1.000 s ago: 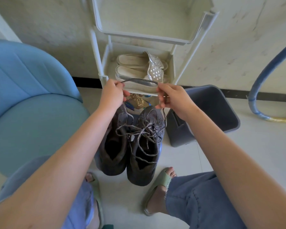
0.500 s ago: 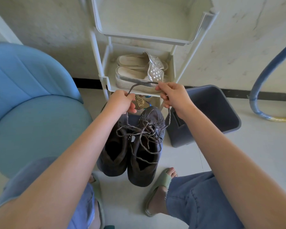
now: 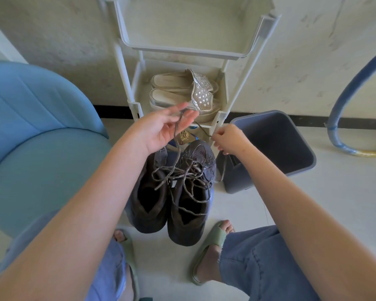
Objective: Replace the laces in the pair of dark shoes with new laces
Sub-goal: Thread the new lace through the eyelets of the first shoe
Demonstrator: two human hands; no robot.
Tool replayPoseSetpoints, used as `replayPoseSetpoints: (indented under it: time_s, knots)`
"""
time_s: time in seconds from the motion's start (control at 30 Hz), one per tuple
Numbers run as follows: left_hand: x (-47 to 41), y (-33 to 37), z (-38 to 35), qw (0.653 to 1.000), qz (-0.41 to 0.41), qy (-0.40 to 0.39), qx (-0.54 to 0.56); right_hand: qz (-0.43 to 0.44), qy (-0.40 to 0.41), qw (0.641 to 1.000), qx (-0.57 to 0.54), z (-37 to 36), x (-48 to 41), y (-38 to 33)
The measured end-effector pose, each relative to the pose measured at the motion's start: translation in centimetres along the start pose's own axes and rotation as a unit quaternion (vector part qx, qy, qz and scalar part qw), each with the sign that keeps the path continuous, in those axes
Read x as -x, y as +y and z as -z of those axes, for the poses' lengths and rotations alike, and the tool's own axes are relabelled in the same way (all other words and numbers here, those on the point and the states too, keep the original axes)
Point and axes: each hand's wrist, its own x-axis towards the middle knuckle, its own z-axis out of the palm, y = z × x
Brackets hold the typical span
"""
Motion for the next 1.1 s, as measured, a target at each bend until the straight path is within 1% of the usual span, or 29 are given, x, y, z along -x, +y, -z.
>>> replayPoseSetpoints:
  time_s: [0.03, 0.1, 0.17, 0.23, 0.27, 0.33, 0.4, 0.43, 0.47, 0.5, 0.53, 0.57, 0.6, 0.63, 0.67, 0.7, 0.73, 0.77, 0.8, 0.83, 0.87, 0.9, 0.93, 0.97, 1.0, 1.03, 1.07, 1.1]
  knots:
    - [0.0, -0.4, -0.2, 1.000, 0.008, 0.001, 0.008, 0.027, -0.003, 0.999, 0.017, -0.1, 0.2, -0.2]
    - [-0.4, -1.1, -0.6, 0.999, 0.007, 0.024, 0.022, 0.085, 0.004, 0.996, 0.000, -0.2, 0.8, -1.0]
    - [-0.7, -1.6, -0.7, 0.998, -0.002, 0.056, 0.031, 0.142, -0.006, 0.988, -0.063, -0.1, 1.2, -1.8]
    - [-1.0, -1.7, -0.6, 0.996, -0.004, 0.080, 0.038, 0.215, -0.033, 0.969, -0.113, 0.0, 2.3, -2.7]
    - [-1.1, -1.7, -0.4, 0.995, 0.000, 0.090, 0.043, 0.262, -0.039, 0.959, -0.104, 0.0, 2.9, -3.2]
    - [-1.2, -1.6, -0.2, 0.991, 0.008, 0.113, 0.066, 0.343, -0.047, 0.937, -0.048, 0.0, 3.9, -3.9]
    - [-1.4, -1.5, 0.0, 0.982, 0.007, 0.136, 0.133, 0.374, -0.056, 0.926, -0.013, -0.1, 4.4, -4.5]
    - [-1.5, -1.5, 0.1, 0.975, 0.006, 0.146, 0.167, 0.376, -0.055, 0.925, -0.017, -0.1, 4.5, -4.8]
    - [-1.7, -1.5, 0.3, 0.974, 0.015, 0.155, 0.163, 0.369, -0.045, 0.928, -0.034, 0.1, 4.6, -5.0]
    - [-1.9, -1.5, 0.4, 0.980, 0.034, 0.169, 0.098, 0.349, -0.033, 0.934, -0.066, 0.4, 4.5, -5.1]
    - [-1.9, -1.7, 0.4, 0.980, 0.052, 0.188, -0.040, 0.318, -0.020, 0.941, -0.115, 0.8, 4.4, -5.1]
    - [-1.8, -1.9, 0.5, 0.952, 0.061, 0.200, -0.223, 0.283, -0.002, 0.943, -0.172, 1.3, 4.3, -5.1]
    - [-1.7, -2.1, 0.8, 0.892, 0.064, 0.198, -0.402, 0.249, 0.026, 0.940, -0.231, 2.0, 4.1, -5.0]
    - [-1.5, -2.3, 1.0, 0.814, 0.064, 0.166, -0.552, 0.217, 0.055, 0.929, -0.293, 2.6, 3.8, -4.8]
    - [-1.3, -2.5, 1.3, 0.741, 0.077, 0.110, -0.658, 0.185, 0.076, 0.913, -0.356, 3.1, 3.6, -4.5]
    - [-1.1, -2.7, 1.5, 0.687, 0.109, 0.046, -0.717, 0.156, 0.086, 0.894, -0.411, 3.4, 3.4, -4.3]
    - [-0.8, -2.9, 1.5, 0.653, 0.148, -0.007, -0.743, 0.132, 0.093, 0.882, -0.443, 3.6, 3.1, -4.0]
    - [-0.6, -3.2, 1.4, 0.630, 0.179, -0.045, -0.754, 0.115, 0.104, 0.884, -0.441, 3.6, 2.9, -3.7]
    - [-0.4, -3.5, 1.3, 0.612, 0.191, -0.068, -0.765, 0.106, 0.118, 0.901, -0.405, 3.4, 2.6, -3.3]
    - [-0.4, -3.8, 1.4, 0.597, 0.188, -0.073, -0.776, 0.104, 0.125, 0.925, -0.343, 3.2, 2.3, -3.1]
    - [-0.4, -3.9, 1.5, 0.589, 0.175, -0.067, -0.786, 0.109, 0.116, 0.951, -0.267, 2.8, 2.2, -2.9]
    - [-0.4, -3.8, 1.6, 0.591, 0.158, -0.053, -0.790, 0.119, 0.082, 0.971, -0.191, 2.4, 2.0, -2.6]
    - [-0.6, -3.6, 1.8, 0.600, 0.140, -0.034, -0.787, 0.131, 0.025, 0.983, -0.123, 1.8, 2.0, -2.3]
    - [-0.6, -3.1, 1.9, 0.617, 0.121, -0.015, -0.778, 0.141, -0.046, 0.987, -0.067, 1.1, 2.1, -2.0]
    - [-0.6, -2.6, 2.0, 0.643, 0.100, 0.004, -0.759, 0.148, -0.114, 0.982, -0.019, 0.3, 2.2, -1.8]
    - [-0.5, -2.0, 2.0, 0.678, 0.078, 0.024, -0.730, 0.157, -0.167, 0.973, 0.018, -0.4, 2.4, -1.7]
    - [-0.4, -1.4, 2.1, 0.715, 0.058, 0.043, -0.696, 0.165, -0.202, 0.964, 0.040, -1.0, 2.6, -1.6]
    - [-0.3, -0.9, 2.1, 0.742, 0.038, 0.060, -0.666, 0.171, -0.223, 0.959, 0.045, -1.5, 2.7, -1.5]
